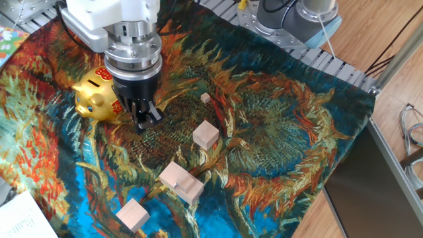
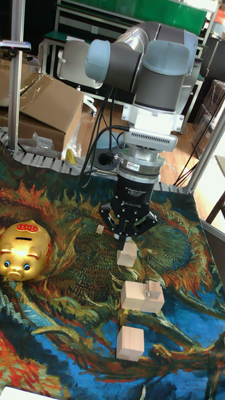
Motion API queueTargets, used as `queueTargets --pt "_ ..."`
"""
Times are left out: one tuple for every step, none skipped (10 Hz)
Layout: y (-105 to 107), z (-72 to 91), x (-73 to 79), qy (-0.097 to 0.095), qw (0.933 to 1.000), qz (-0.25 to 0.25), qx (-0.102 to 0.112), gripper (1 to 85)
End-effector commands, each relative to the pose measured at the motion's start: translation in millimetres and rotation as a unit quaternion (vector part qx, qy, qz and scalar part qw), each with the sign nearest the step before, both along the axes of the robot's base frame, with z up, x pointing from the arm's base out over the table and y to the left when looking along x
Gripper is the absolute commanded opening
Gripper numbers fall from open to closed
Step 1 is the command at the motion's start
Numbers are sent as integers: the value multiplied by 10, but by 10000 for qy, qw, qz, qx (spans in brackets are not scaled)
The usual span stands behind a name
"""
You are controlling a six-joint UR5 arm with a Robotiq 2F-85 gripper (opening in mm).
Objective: Drop coins into a piggy bank
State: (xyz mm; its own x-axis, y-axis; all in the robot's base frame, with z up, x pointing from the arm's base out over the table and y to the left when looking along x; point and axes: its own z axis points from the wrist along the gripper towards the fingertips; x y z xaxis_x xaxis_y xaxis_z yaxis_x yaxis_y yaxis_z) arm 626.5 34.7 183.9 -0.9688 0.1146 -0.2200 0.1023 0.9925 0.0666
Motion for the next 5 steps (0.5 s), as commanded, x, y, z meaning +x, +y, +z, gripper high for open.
queueTargets --pt "-92 -18 -41 29 9999 123 -92 13" --pt "-85 -15 -27 -11 9998 167 -80 13" --pt "-58 -11 -15 -33 9999 129 -18 13" --pt "-81 -15 -26 -9 9999 107 -58 13" --pt "-54 -14 -30 0 10000 55 7 13"
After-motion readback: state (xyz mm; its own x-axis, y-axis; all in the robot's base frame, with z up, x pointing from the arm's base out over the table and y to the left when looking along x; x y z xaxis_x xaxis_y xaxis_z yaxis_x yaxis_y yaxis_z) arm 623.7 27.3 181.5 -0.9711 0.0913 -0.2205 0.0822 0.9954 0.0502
